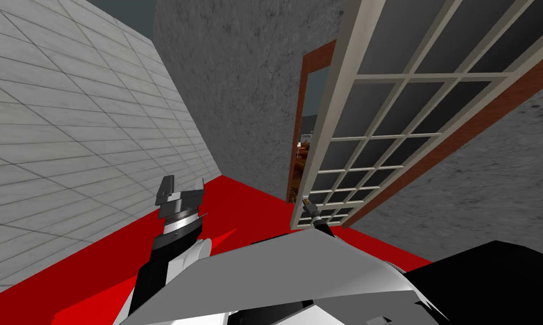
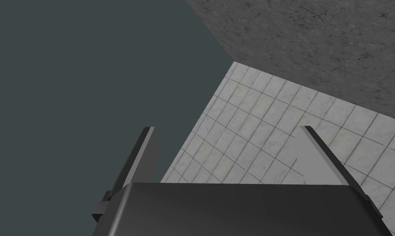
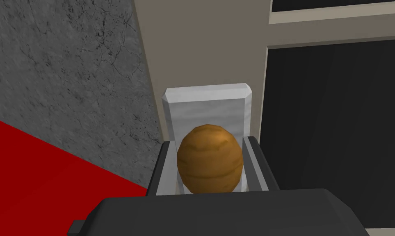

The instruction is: Pull the door open

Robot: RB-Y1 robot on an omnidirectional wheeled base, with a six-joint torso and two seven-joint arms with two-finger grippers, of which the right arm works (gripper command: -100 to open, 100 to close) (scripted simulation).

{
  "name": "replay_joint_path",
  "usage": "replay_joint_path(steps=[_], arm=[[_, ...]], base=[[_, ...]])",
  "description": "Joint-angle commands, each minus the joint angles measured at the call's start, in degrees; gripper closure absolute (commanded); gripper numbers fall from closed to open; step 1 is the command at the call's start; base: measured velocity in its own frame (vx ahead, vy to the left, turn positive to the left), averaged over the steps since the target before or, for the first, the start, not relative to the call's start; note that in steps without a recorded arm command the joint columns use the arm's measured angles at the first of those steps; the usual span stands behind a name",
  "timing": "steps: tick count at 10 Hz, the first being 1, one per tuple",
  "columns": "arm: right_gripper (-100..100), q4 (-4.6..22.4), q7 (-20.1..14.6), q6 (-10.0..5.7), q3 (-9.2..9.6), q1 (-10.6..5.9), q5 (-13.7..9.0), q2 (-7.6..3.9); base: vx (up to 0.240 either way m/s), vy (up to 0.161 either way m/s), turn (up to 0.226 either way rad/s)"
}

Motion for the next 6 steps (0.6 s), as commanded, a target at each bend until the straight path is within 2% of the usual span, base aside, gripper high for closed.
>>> replay_joint_path(steps=[1, 3, 6], arm=[[100, 0.2, -1.1, -1.3, 0.85, 0.62, 0.5, -0.83], [100, 0.3, -2.3, -2.8, 1.82, 1.33, 1.1, -1.78], [100, 0.7, -4.8, -5.89, 3.84, 2.81, 2.3, -3.75]], base=[[-0.143, -0.036, 0.126], [-0.225, -0.046, 0.13], [-0.259, -0.036, 0.129]])
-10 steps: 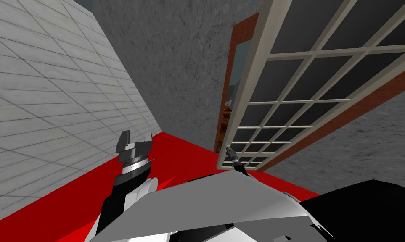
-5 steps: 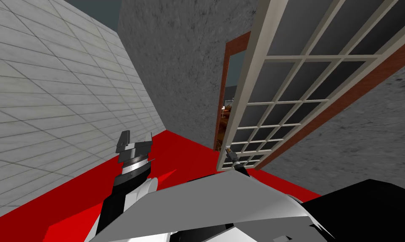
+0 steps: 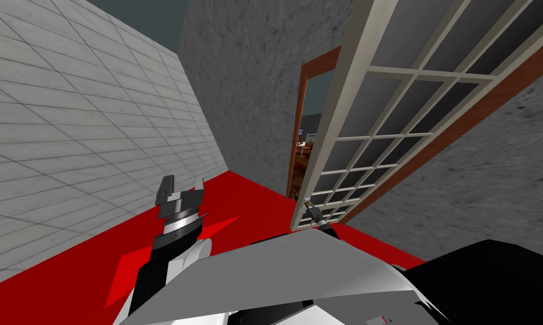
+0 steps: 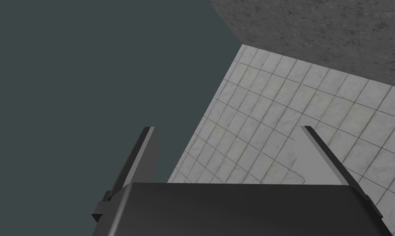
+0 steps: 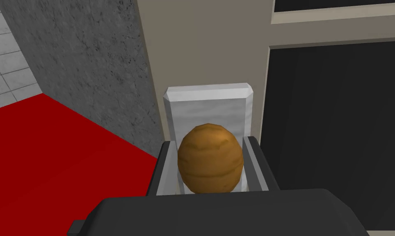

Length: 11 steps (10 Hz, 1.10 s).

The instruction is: Pull the door open

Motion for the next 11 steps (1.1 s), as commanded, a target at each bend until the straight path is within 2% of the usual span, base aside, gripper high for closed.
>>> replay_joint_path(steps=[1, 2, 3, 4, 7, 11], arm=[[100, -0.4, -1.0, -1.23, 0.88, 1.04, 0.5, -0.68], [100, -0.4, -0.5, -0.49, 0.55, 0.78, 0.3, -0.49], [100, 0.2, -1.4, -1.84, 1.29, 1.36, 0.7, -0.91], [100, 0.4, -1.6, -2.22, 1.43, 1.45, 0.8, -1.04], [100, 1.8, -3.2, -5.24, 2.57, 2.23, 1.4, -2.13], [100, 3.2, -4.8, -8.4, 3.76, 3.03, 2.1, -3.27]], base=[[-0.23, -0.073, 0.102], [-0.096, -0.036, 0.024], [-0.156, -0.049, 0.173], [-0.23, -0.074, 0.142], [-0.22, -0.069, 0.172], [-0.221, -0.059, 0.138]])
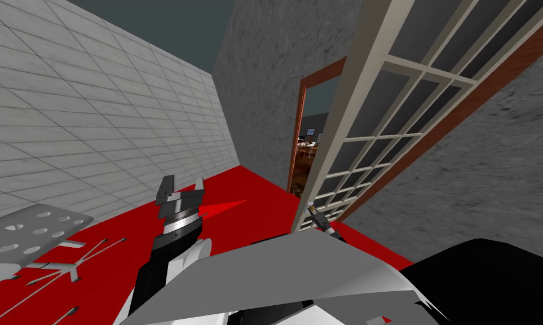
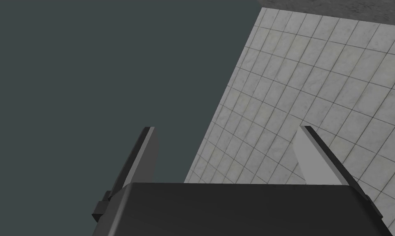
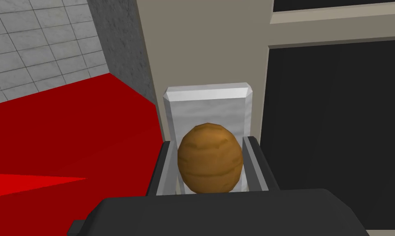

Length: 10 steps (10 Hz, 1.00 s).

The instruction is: Pull the door open

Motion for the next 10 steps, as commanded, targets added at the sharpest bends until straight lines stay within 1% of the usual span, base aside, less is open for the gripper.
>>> replay_joint_path(steps=[1, 3, 10], arm=[[100, 0.0, 0.0, 0.0, 0.0, 0.0, 0.0, 0.0], [100, 0.9, -0.6, -1.23, 0.44, 0.23, 0.3, -0.18], [100, 3.7, -2.2, -5.31, 1.46, 0.67, 1.0, -1.0]], base=[[-0.085, -0.027, 0.03], [-0.154, -0.057, 0.146], [-0.209, -0.072, 0.161]])
